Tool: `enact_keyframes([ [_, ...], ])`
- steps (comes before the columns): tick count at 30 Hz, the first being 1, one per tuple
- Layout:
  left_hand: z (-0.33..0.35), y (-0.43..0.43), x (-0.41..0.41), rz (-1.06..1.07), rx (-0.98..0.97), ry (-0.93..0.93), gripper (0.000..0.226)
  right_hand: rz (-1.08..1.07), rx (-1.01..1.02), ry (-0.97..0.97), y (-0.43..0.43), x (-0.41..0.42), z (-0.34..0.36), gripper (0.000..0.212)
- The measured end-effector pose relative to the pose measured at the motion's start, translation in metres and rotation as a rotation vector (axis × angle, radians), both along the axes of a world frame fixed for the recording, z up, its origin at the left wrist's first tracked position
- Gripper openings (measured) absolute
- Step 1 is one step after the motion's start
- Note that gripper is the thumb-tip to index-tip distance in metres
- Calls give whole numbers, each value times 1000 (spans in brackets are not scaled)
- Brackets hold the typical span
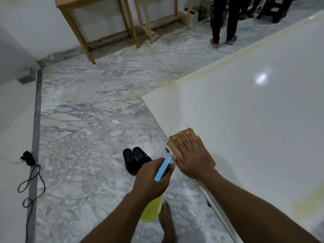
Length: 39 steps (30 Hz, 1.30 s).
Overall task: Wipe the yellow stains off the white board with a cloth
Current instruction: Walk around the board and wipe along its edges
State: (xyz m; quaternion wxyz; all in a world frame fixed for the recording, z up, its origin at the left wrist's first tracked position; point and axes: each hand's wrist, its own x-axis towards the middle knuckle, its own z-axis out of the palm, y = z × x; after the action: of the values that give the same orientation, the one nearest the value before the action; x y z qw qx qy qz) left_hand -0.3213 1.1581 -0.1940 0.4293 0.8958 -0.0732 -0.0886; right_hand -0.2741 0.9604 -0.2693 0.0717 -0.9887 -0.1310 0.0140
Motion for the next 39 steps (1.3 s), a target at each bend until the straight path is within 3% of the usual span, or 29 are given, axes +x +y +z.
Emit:
enact_keyframes([
  [6, 5, -38, -86, -19, -16, 12, 36, -26, 43, 52, -55, -127, 7, 75],
  [10, 12, -67, -143, -50, 27, 5, 26, -55, 50, 39, -87, -211, 6, 67],
  [17, 21, -100, -208, -95, 49, 33, 31, -83, 152, -2, -127, -322, 1, 58],
  [21, 37, -103, -219, -82, 51, 52, 33, -170, 570, 9, -130, -359, 33, 48],
  [22, 39, -102, -219, -80, 49, 56, 35, -307, 771, 61, -126, -362, 48, 48],
  [26, 58, -95, -208, -77, 38, 22, 38, -1019, 1892, 416, -138, -344, 99, 32],
  [27, 63, -93, -203, -82, 44, 11, 37, -1064, 2141, 529, -145, -337, 106, 41],
  [29, 72, -87, -192, -106, 58, -3, 36, -1036, 2447, 629, -146, -323, 119, 59],
  [31, 80, -80, -179, -144, 76, 9, 39, -987, 2567, 667, -130, -303, 131, 60],
  [33, 86, -72, -163, -188, 110, 15, 43, -980, 2563, 721, -108, -274, 136, 58],
  [39, 88, -37, -93, -299, 256, 16, 37, -997, 2253, 886, -38, -161, 167, 54],
])
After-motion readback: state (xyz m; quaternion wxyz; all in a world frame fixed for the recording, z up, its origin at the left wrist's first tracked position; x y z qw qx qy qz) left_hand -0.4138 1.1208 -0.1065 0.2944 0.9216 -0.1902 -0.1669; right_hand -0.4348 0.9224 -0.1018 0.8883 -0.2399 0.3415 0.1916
